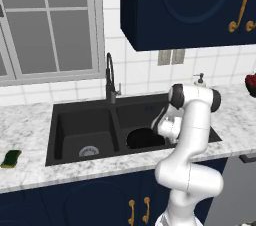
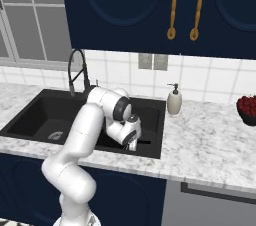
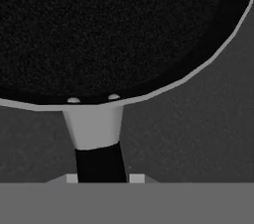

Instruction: Pick the pan and sponge and place them into the sink. Then turn on the water.

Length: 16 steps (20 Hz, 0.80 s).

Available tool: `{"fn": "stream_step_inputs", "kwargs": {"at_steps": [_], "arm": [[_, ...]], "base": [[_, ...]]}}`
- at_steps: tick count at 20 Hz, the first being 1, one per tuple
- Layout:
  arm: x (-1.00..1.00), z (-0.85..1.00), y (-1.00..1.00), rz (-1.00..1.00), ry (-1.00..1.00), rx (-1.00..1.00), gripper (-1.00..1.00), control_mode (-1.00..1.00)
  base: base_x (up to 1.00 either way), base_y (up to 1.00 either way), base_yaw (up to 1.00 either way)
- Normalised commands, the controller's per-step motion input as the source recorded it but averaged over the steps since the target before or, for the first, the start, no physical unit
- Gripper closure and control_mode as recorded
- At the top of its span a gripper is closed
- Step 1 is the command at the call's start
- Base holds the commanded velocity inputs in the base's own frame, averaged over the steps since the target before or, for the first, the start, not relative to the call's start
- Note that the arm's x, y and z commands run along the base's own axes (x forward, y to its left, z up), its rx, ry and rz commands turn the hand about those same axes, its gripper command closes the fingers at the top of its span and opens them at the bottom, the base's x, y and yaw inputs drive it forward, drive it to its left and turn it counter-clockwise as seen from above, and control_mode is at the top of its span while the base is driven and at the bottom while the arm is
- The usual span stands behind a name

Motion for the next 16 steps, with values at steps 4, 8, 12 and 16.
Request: {"fn": "stream_step_inputs", "kwargs": {"at_steps": [4,8,12,16], "arm": [[0.20,-0.32,0.07,0.00,0.00,0.00,-1.00,-1.00],[0.07,-0.05,0.16,0.00,0.02,0.00,-1.00,-1.00],[0.00,0.58,0.02,0.00,0.08,0.00,-1.00,-1.00],[-0.03,0.97,0.00,0.00,0.03,0.00,-1.00,-1.00]], "base": [[0.00,0.00,0.00],[0.00,0.00,0.00],[0.00,0.00,0.00],[0.00,0.00,0.00]]}}
